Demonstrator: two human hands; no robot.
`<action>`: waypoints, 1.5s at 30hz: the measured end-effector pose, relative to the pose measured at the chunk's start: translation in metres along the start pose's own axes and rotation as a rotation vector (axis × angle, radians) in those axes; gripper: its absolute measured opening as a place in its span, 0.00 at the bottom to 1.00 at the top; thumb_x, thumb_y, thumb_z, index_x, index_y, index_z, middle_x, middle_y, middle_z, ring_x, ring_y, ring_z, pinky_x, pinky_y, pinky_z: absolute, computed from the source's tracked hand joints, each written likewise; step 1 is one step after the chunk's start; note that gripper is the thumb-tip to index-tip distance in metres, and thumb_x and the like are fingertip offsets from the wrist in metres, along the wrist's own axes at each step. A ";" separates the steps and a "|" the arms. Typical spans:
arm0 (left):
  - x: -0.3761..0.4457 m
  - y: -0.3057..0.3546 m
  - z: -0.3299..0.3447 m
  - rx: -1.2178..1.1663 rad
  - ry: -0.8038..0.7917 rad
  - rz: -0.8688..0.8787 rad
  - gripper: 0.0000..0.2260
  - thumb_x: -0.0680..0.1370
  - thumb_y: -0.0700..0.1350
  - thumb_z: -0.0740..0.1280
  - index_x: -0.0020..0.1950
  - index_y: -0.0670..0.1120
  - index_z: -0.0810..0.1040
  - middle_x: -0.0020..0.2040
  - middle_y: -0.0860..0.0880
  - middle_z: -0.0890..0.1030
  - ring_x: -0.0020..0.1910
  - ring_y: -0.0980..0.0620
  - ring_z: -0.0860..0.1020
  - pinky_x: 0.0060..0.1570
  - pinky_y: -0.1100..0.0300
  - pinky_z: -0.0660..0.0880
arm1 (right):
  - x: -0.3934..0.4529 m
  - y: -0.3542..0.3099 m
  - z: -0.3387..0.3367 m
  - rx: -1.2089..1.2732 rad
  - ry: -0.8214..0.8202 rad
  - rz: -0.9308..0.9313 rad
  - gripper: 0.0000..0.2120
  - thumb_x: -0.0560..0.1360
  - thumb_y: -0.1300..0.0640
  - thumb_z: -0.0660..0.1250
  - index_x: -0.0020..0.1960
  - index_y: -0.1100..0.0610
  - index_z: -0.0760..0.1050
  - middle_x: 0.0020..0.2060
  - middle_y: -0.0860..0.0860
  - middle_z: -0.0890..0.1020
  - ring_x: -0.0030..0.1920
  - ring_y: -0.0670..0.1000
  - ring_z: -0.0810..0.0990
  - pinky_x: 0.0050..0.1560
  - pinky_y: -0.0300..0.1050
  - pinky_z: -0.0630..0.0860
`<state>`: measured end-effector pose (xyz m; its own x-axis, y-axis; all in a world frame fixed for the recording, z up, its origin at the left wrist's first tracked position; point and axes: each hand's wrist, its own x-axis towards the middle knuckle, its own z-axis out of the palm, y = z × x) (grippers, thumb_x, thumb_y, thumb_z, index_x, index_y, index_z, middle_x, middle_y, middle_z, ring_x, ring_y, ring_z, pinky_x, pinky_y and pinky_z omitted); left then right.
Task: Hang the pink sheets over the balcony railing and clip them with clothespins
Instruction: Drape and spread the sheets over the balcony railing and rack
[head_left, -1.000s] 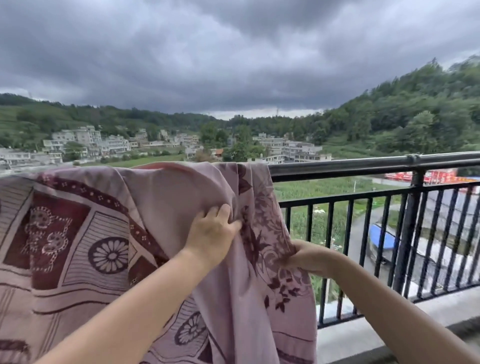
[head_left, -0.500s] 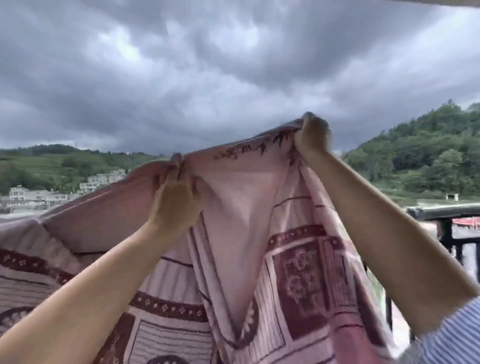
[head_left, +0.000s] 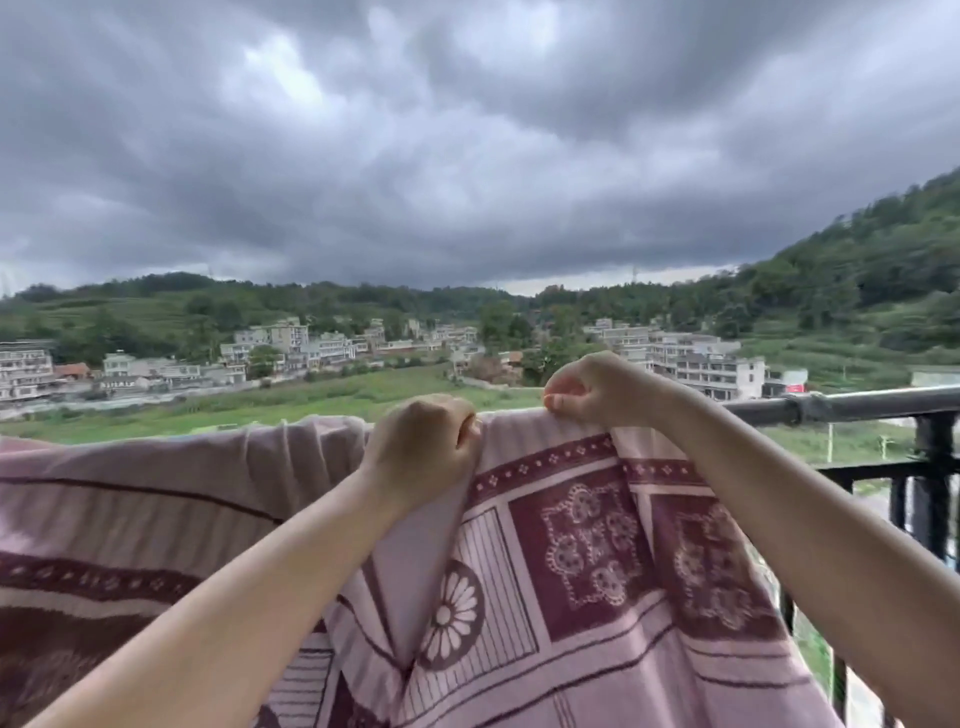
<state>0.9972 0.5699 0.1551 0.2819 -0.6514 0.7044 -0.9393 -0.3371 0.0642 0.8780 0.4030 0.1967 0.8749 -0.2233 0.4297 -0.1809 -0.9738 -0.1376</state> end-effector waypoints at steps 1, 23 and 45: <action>-0.005 0.008 0.007 -0.001 0.035 0.050 0.11 0.75 0.46 0.61 0.51 0.42 0.78 0.52 0.43 0.81 0.51 0.44 0.77 0.52 0.52 0.75 | -0.018 0.003 -0.001 -0.029 0.034 -0.004 0.11 0.74 0.57 0.64 0.53 0.60 0.78 0.51 0.54 0.82 0.46 0.50 0.79 0.44 0.36 0.75; 0.032 0.089 0.026 0.069 0.247 -0.102 0.09 0.76 0.30 0.54 0.53 0.32 0.71 0.57 0.30 0.72 0.44 0.34 0.79 0.42 0.47 0.76 | -0.072 0.070 -0.036 -0.329 0.796 0.356 0.11 0.75 0.63 0.56 0.41 0.64 0.77 0.34 0.57 0.80 0.33 0.51 0.68 0.49 0.47 0.63; 0.025 0.200 0.118 0.375 0.208 0.061 0.24 0.63 0.52 0.76 0.52 0.38 0.80 0.47 0.41 0.82 0.45 0.42 0.81 0.42 0.49 0.78 | -0.175 0.171 0.028 -0.200 0.540 0.300 0.30 0.67 0.40 0.68 0.58 0.63 0.73 0.50 0.57 0.81 0.49 0.57 0.79 0.50 0.51 0.74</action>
<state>0.8392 0.4060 0.1016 0.1465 -0.5396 0.8291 -0.8058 -0.5513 -0.2164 0.7067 0.2769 0.0733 0.4340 -0.4260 0.7938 -0.5079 -0.8435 -0.1749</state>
